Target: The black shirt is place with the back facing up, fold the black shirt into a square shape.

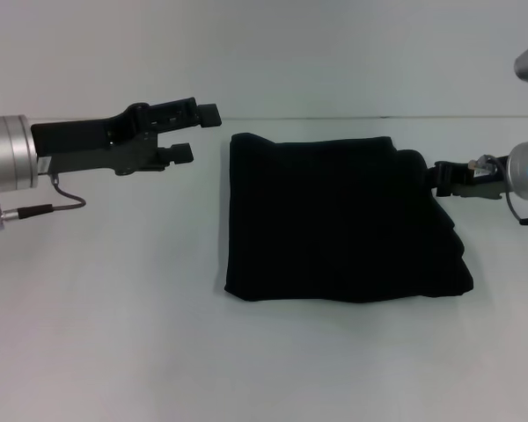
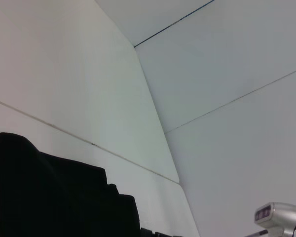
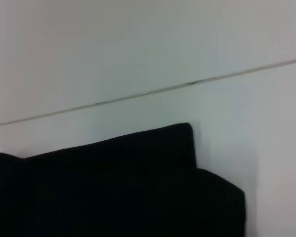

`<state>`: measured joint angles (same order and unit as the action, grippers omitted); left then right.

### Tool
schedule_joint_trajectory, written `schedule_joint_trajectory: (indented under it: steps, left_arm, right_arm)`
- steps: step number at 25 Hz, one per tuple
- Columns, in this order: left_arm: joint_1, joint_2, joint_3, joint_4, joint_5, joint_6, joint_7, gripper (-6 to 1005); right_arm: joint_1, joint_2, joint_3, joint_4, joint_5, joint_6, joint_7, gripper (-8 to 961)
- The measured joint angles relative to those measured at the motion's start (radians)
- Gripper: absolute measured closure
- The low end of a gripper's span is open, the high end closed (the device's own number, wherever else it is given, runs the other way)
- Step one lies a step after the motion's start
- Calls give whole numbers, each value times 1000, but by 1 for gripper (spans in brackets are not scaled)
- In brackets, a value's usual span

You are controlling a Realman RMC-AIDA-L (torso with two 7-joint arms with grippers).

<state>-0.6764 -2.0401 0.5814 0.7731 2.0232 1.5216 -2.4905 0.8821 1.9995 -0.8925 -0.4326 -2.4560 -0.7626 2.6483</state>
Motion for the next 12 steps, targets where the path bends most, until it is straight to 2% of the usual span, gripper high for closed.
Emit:
schedule_joint_trajectory:
  steps: [4, 10, 12]
  left_arm:
    - [-4, 0, 0, 0, 0, 0, -1, 36]
    - [-6, 0, 0, 0, 0, 0, -1, 35]
    - [-6, -1, 0, -2, 0, -3, -1, 35]
  right_arm:
    - [7, 3, -3, 18, 0, 22, 0, 578]
    - [7, 4, -9, 10, 3, 26, 0, 639]
    - [8, 6, -14, 11, 3, 36, 0, 727]
